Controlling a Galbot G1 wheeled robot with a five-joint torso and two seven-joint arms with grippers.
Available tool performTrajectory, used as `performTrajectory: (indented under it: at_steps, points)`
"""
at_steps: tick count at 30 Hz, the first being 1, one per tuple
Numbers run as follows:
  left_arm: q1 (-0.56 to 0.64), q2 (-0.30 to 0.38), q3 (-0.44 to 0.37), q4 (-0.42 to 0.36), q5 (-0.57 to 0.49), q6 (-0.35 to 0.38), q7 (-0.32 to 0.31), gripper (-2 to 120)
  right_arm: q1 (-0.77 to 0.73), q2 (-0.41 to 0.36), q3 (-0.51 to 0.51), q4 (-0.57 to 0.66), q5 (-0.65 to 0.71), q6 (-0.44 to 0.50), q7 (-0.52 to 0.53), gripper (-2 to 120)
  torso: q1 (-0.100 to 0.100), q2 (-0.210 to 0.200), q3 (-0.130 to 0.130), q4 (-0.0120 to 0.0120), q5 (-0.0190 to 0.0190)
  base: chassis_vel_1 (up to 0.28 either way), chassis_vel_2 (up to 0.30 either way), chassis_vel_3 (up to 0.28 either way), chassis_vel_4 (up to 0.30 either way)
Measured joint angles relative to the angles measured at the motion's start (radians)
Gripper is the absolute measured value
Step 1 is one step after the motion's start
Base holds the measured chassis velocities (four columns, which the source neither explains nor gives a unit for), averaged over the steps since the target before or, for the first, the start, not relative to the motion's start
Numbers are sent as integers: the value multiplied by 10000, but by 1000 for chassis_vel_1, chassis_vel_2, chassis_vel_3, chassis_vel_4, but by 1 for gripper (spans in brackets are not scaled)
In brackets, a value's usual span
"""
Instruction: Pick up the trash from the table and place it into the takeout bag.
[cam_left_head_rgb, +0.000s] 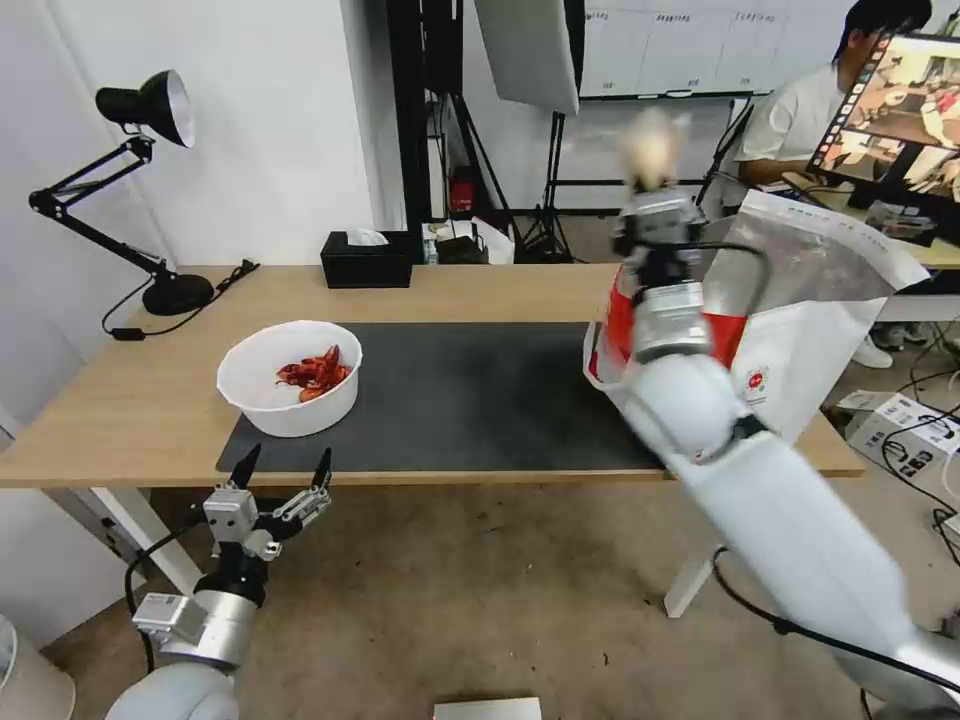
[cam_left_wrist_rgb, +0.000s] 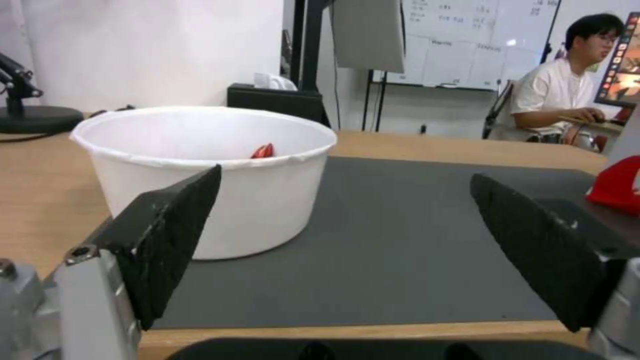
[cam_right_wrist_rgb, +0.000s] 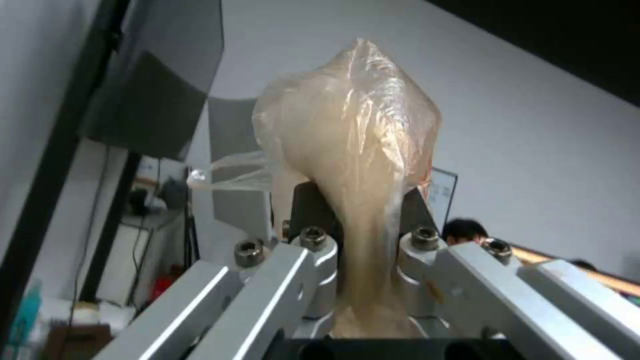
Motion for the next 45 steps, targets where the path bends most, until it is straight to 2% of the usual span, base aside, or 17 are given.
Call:
performTrajectory:
  at_steps: [7,14,15,18,19,21,23,26,27,32,41,43,45]
  points:
    - [7,-60,80,-75,35,33,0,100,-315,-208,114,199,1061,-793,476,6,1,0,0,3,-1,0,0,0,0]
    - [55,-33,24,-137,35,51,0,100,-458,-435,302,365,1663,-1176,508,32,1,0,1,3,-3,0,0,0,0]
    - [55,-33,24,-137,35,51,0,100,-458,-435,302,365,1663,-1176,508,32,1,0,1,3,-3,0,0,0,0]
    - [75,-39,20,-161,35,62,0,100,-490,-489,330,452,1863,-1253,505,47,0,0,0,3,-3,0,0,0,0]
    - [75,-39,20,-161,35,62,0,100,-490,-489,330,452,1863,-1253,505,47,0,0,0,3,-3,0,0,0,0]
    - [72,-28,14,-195,36,114,0,100,-532,-514,340,488,1979,-1264,503,58,1,0,1,3,-2,0,0,0,0]
    - [71,-26,13,-199,36,124,0,100,-539,-519,342,495,1991,-1265,502,59,1,0,1,3,-2,0,0,0,0]
    - [59,-25,0,-276,33,224,0,100,-610,-631,348,612,2089,-1266,476,77,1,0,0,3,-2,0,0,0,0]
    - [59,-25,0,-276,33,224,0,100,-610,-631,348,612,2089,-1266,476,77,1,0,0,3,-2,0,0,0,0]
    - [86,-45,4,-361,39,249,0,100,-665,-800,348,791,2311,-1274,396,97,1,0,1,3,-2,0,0,0,0]
    - [204,-86,-14,-474,67,255,-5,100,-828,-1345,597,1372,3443,-2123,228,100,1,-1,0,3,-2,0,0,0,0]
    - [259,-124,-12,-521,87,255,-9,100,-874,-1677,795,1692,4295,-2716,235,100,0,0,0,2,-2,0,0,0,0]
    - [282,-132,-7,-554,97,255,-8,100,-864,-1824,876,1798,4680,-2918,267,100,0,0,0,2,-2,0,0,0,0]
